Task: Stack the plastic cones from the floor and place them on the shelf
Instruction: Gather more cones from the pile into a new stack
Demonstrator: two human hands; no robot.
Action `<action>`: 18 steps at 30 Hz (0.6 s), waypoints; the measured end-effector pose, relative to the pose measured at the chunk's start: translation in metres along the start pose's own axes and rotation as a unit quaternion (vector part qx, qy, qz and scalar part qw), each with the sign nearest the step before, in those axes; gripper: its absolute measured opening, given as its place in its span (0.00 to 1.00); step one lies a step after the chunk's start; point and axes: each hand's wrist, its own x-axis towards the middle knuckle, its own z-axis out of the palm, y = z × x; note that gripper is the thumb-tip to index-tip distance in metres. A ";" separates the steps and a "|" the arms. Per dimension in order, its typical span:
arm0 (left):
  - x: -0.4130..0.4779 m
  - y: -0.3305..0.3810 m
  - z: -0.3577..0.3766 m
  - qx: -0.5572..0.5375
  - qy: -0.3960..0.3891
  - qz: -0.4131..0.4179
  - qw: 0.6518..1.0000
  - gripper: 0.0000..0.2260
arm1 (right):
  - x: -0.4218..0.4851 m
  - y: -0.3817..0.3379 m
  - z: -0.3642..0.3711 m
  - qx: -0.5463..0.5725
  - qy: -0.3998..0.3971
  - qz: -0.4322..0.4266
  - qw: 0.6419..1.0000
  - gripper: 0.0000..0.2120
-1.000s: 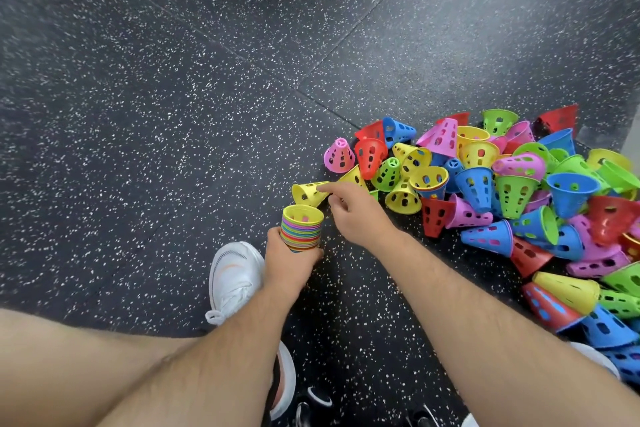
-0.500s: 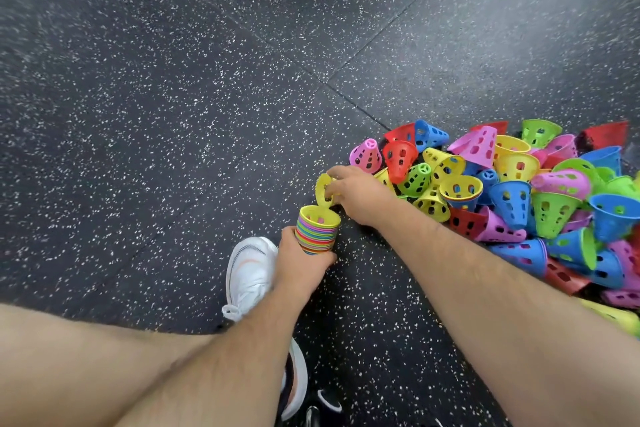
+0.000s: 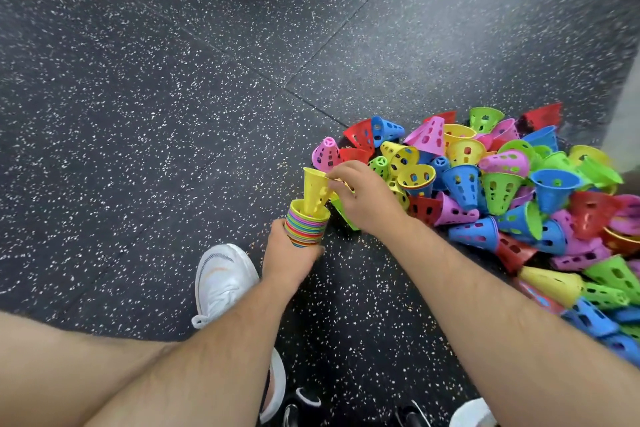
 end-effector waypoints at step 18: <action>-0.011 -0.003 0.020 0.047 -0.025 0.029 0.998 0.29 | -0.016 0.031 0.014 -0.140 -0.074 0.111 0.981 0.21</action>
